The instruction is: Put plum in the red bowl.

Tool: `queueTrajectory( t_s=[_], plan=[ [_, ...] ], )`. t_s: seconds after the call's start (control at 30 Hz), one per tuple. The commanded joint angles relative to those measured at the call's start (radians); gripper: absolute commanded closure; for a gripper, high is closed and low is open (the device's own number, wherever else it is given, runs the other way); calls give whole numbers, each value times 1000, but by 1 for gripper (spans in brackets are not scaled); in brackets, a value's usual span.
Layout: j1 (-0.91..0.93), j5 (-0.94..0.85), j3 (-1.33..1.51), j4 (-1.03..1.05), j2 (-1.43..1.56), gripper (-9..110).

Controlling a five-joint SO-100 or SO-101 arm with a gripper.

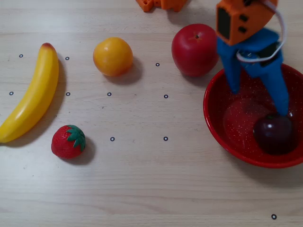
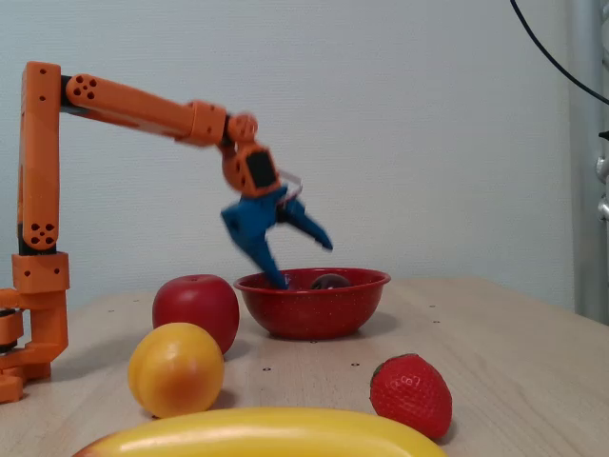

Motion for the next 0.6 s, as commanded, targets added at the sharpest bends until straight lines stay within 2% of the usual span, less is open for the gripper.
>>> queueTrajectory(
  t_s=[0.0,0.3,0.57],
  plan=[
    [-40,-61,-183,86,107,71],
    [-129,-117,-290,218,278,99],
    [-247,-153,-77,201,543,101]
  ],
)
